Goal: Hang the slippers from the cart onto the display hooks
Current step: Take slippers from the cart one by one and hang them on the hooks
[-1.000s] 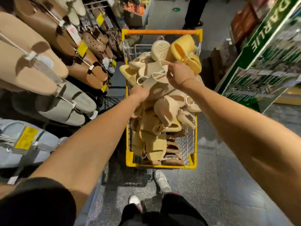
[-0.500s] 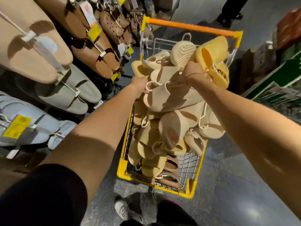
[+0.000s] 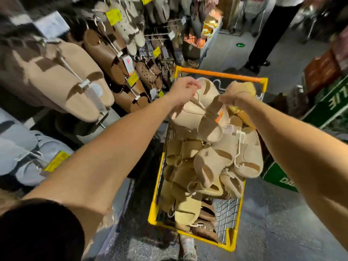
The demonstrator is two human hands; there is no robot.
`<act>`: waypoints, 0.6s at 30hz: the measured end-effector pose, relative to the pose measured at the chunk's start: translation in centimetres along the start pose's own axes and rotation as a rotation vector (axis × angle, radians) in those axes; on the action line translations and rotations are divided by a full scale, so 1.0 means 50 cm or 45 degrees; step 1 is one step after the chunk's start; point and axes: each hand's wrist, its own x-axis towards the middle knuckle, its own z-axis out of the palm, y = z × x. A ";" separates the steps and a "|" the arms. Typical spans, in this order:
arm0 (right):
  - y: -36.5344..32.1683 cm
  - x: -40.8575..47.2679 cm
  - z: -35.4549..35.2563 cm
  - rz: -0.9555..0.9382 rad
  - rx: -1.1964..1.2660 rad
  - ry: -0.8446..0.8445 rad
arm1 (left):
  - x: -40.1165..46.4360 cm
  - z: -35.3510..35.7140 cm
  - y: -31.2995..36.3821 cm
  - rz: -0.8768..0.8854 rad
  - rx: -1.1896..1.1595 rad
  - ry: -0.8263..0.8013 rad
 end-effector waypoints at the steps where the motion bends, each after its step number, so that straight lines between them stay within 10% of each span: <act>1: -0.021 -0.016 -0.024 -0.111 0.051 0.095 | -0.014 -0.016 0.022 0.048 0.056 0.026; 14: -0.406 -0.295 -0.154 -0.953 0.777 0.044 | -0.320 -0.414 0.199 0.359 -0.044 0.638; 18: -0.544 -0.411 -0.181 -1.129 0.854 0.082 | -0.492 -0.552 0.129 0.130 -0.295 0.903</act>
